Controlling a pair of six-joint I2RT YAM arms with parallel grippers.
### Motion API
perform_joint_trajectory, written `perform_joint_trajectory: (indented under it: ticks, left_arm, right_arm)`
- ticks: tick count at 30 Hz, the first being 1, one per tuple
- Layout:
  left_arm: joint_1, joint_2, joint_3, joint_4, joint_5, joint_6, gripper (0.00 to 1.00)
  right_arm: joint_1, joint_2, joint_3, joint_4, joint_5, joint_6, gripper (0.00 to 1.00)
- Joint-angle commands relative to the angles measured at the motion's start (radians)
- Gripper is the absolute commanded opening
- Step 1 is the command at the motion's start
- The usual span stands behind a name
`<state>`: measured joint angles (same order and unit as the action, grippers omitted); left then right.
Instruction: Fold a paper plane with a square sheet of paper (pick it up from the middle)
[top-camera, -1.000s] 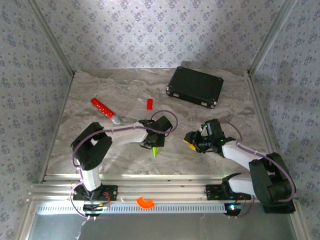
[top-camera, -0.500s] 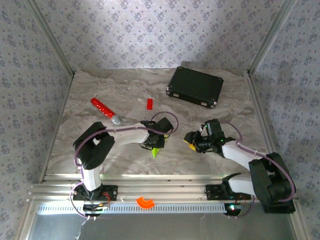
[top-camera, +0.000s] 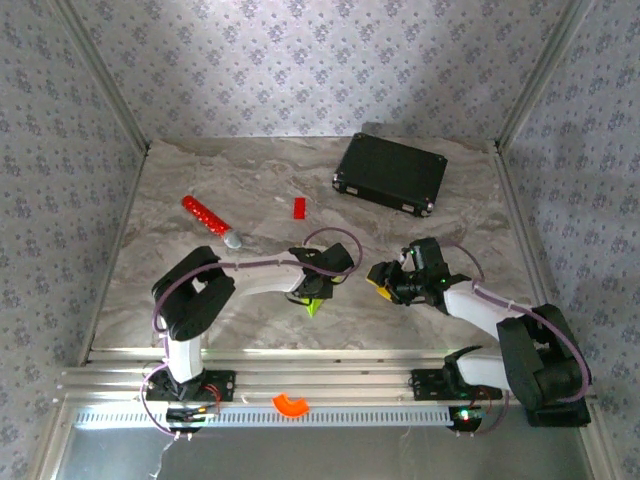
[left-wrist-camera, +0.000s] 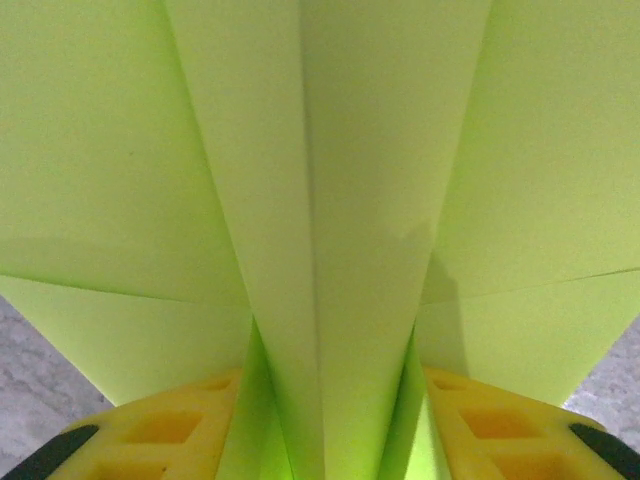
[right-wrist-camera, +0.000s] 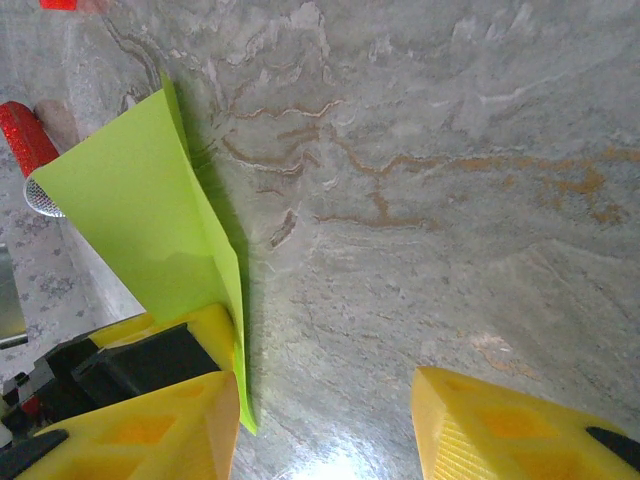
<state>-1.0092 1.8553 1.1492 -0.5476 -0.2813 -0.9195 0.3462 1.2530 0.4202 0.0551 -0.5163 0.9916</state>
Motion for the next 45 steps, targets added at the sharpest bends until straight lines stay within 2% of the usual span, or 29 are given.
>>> perform_joint_trajectory:
  ticks: [1,14,20,22,24,27,30,33,35,36,38,40,43,45]
  left_arm:
    - [-0.008,0.035,0.009,-0.074,-0.009,-0.048,0.42]
    - [-0.018,-0.070,0.078,-0.122,-0.071,-0.088,0.48]
    - [-0.024,-0.137,0.071,-0.151,-0.105,-0.086,0.51]
    - [-0.026,-0.176,0.065,-0.162,-0.131,-0.076,0.52]
    - [-0.026,-0.227,0.042,-0.152,-0.171,-0.054,0.58]
    - [-0.009,-0.320,-0.013,-0.139,-0.265,-0.015,0.66]
    - [0.077,-0.417,-0.085,-0.137,-0.320,0.046,0.72]
    - [0.219,-0.521,-0.160,-0.093,-0.356,0.105,0.82]
    - [0.332,-0.593,-0.237,-0.023,-0.366,0.167,0.93]
    - [0.393,-0.627,-0.270,0.009,-0.365,0.190,1.00]
    - [0.495,-0.672,-0.310,0.055,-0.381,0.242,1.00]
    - [0.582,-0.694,-0.329,0.083,-0.425,0.291,1.00]
    - [0.692,-0.694,-0.359,0.163,-0.483,0.383,1.00]
    - [0.734,-0.672,-0.393,0.263,-0.519,0.443,1.00]
  right_arm:
    - [-0.005,-0.012,-0.007,-0.016,-0.010,0.006,0.50]
    - [-0.030,-0.106,0.049,-0.144,0.023,-0.069,0.52]
    - [-0.072,-0.147,0.101,-0.244,0.048,-0.142,0.54]
    - [-0.086,-0.166,0.135,-0.297,0.080,-0.186,0.55]
    - [-0.105,-0.181,0.183,-0.367,0.130,-0.241,0.57]
    - [-0.122,-0.190,0.283,-0.473,0.347,-0.387,0.61]
    - [-0.131,-0.184,0.331,-0.460,0.617,-0.520,0.65]
    - [-0.164,-0.178,0.353,-0.374,0.777,-0.671,0.73]
    - [-0.188,-0.173,0.288,-0.207,0.861,-0.748,0.79]
    - [-0.203,-0.160,0.229,-0.091,0.879,-0.787,0.82]
    - [-0.234,-0.108,0.151,0.075,0.876,-0.840,0.84]
    - [-0.259,-0.030,0.136,0.142,0.856,-0.865,0.84]
    - [-0.291,0.095,0.128,0.273,0.757,-0.906,0.84]
    - [-0.303,0.176,0.073,0.494,0.699,-0.997,0.84]
